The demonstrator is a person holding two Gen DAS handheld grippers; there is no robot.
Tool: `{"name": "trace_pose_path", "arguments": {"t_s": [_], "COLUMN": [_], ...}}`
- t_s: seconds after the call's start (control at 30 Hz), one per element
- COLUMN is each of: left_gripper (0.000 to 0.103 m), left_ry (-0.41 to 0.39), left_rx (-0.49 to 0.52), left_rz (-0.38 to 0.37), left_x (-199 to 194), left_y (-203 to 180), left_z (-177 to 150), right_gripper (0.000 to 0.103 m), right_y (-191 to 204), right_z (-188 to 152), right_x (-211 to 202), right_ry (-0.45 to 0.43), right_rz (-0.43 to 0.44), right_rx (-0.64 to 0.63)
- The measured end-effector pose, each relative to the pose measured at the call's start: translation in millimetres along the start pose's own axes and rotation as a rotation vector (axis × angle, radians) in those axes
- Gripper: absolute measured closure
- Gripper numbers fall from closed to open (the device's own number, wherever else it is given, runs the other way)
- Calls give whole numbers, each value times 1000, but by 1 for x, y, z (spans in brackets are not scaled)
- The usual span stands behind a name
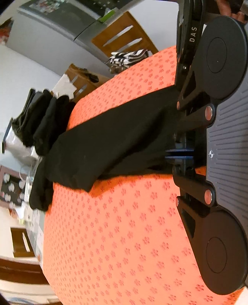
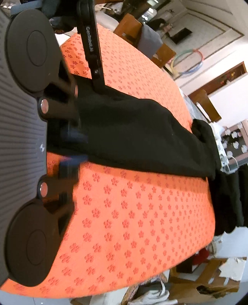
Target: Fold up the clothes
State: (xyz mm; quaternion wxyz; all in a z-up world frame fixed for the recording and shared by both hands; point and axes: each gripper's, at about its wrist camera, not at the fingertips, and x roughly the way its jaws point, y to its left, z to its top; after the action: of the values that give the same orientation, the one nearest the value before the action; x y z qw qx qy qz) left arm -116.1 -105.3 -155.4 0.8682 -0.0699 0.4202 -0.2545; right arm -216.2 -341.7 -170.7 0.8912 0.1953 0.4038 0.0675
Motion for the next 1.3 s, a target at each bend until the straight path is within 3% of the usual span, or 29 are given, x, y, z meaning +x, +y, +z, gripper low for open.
{"name": "trace_pose_path", "arguments": {"t_s": [0.3,0.53,0.6,0.73,0.87,1.07,1.13,1.3], "left_gripper": [95,88,86,85,84,76,73,67], "left_ry": [-11,-42,-46,-48,-46,-39,-28,40], "left_rx": [-82,-99,-80,-38,37,180,241,322], "left_rz": [-37,-63,-60,-51,-26,-4,-20,-95], "left_x": [-10,-19,-17,-10,3,29,40,72], "left_y": [19,21,19,17,23,47,54,71], "left_z": [-4,4,10,24,40,76,89,113], "right_gripper": [99,93,92,81,68,58,57,41], "right_y": [8,9,12,21,34,59,71,93], "right_z": [-5,0,5,22,45,73,75,66], "right_x": [-11,-18,-17,-15,-9,9,16,26], "right_ry": [-23,-42,-47,-63,-76,-60,-53,-64], "right_rz": [-68,-35,-28,-22,-20,-29,-47,-127], "right_rx": [-94,-86,-90,-102,-133,-195,-209,-174]}}
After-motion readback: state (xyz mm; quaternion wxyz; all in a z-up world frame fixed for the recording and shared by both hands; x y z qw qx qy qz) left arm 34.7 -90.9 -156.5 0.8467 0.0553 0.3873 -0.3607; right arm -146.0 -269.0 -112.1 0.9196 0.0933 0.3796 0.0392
